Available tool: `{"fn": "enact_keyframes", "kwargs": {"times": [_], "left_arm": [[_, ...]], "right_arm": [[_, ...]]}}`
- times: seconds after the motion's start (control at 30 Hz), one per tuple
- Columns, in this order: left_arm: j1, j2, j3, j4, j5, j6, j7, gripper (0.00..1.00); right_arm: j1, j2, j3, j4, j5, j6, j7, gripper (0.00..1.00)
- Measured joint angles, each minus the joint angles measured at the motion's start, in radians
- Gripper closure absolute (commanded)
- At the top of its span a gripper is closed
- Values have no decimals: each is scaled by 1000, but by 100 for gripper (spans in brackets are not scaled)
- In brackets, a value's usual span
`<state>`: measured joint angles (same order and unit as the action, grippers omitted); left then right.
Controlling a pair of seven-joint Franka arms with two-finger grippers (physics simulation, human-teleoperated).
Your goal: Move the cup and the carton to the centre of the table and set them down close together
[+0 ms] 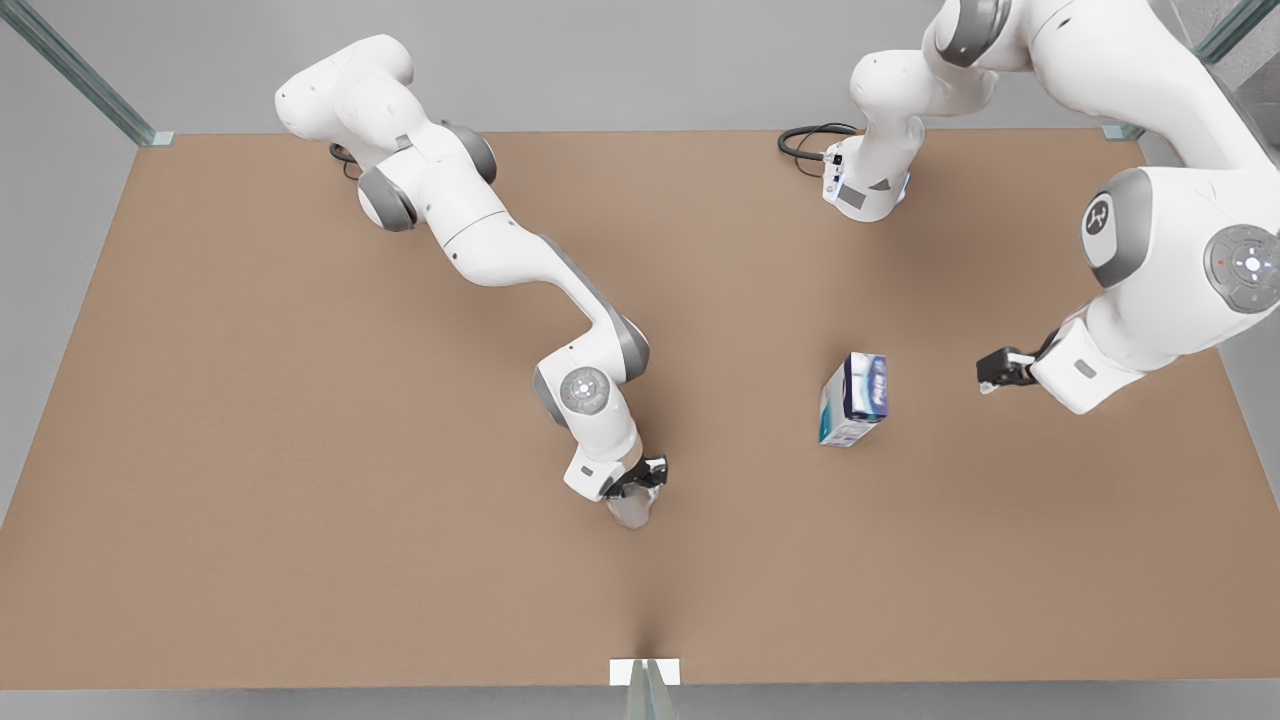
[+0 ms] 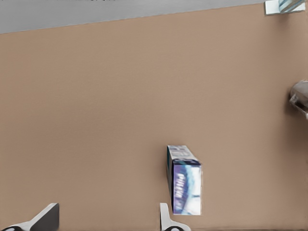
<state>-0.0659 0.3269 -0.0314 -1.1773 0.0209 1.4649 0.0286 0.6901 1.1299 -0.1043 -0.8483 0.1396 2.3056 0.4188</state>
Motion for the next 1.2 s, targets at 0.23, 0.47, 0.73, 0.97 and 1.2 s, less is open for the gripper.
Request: {"fn": "enact_keyframes", "kwargs": {"times": [0.23, 0.47, 0.73, 0.97, 1.2], "left_arm": [[-90, 16, 4, 77, 39, -16, -68, 0], [-116, 50, -4, 62, 85, -13, -32, 0], [-238, -25, -21, 58, 181, -70, 50, 0], [-235, -22, -1, 67, 2, -90, -197, 0], [-259, -139, -57, -258, 104, 207, -124, 0]], "right_arm": [[-7, -5, -8, 0, 0, 34, -2, 7], [-6, -5, -8, 0, 0, 66, 0, 7], [-6, -10, -8, 0, 0, 64, 0, 1], [-40, -204, 8, -52, 11, -15, -9, 0], [-393, -823, 63, -445, -268, -706, -462, 0]]}}
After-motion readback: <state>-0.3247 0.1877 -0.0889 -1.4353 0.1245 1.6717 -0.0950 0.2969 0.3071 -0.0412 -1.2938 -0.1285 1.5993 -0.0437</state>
